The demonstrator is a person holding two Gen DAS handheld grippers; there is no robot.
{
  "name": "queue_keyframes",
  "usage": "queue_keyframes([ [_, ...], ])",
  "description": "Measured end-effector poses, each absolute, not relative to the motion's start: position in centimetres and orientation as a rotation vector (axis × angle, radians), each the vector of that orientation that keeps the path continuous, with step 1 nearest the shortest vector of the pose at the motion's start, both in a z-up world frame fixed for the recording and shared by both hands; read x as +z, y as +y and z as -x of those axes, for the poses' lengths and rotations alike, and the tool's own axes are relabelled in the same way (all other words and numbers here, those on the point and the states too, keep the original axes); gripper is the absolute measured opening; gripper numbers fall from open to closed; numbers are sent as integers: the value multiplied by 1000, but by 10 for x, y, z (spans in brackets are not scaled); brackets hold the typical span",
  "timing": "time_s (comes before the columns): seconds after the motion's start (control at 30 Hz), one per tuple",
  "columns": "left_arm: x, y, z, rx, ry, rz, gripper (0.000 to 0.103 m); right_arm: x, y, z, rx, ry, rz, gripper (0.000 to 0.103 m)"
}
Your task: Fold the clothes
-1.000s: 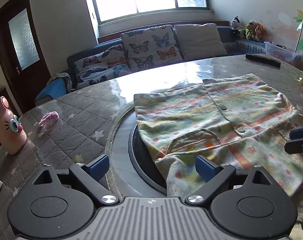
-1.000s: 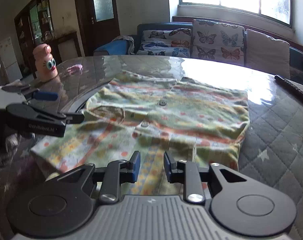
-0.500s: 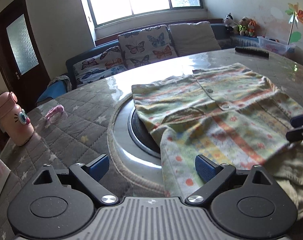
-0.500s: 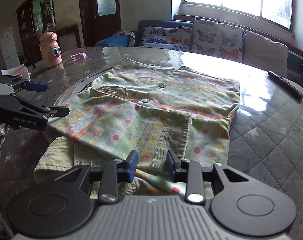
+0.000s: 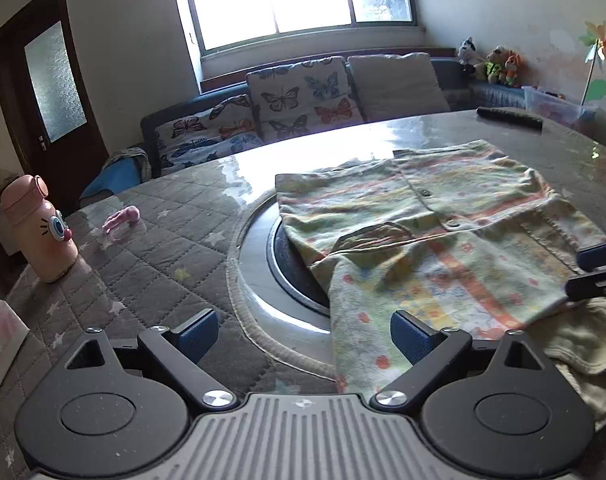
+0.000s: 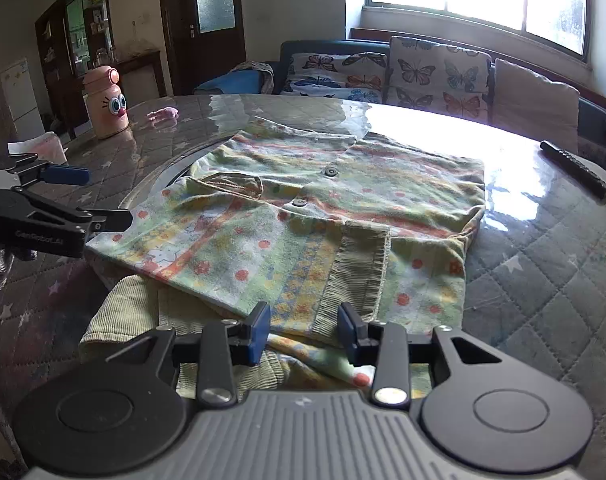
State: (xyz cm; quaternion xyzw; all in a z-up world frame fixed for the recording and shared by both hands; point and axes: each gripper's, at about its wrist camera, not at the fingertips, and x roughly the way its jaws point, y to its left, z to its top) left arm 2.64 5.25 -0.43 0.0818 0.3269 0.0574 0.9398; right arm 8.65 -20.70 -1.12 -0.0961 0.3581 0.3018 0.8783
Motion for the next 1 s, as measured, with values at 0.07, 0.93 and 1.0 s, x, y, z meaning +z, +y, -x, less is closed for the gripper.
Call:
queue_keyframes([
  [0.07,-11,58,-30,151,690,-178,94,-12,-207,-86,629,748,203,38],
  [0.93,-5,22,23,-114,558,-462,86,-6,-215,-84,658,736,233,50],
  [1.0,-11,7,35,-181,536,-532,86,-3,-217,-80,664,730,237,51],
])
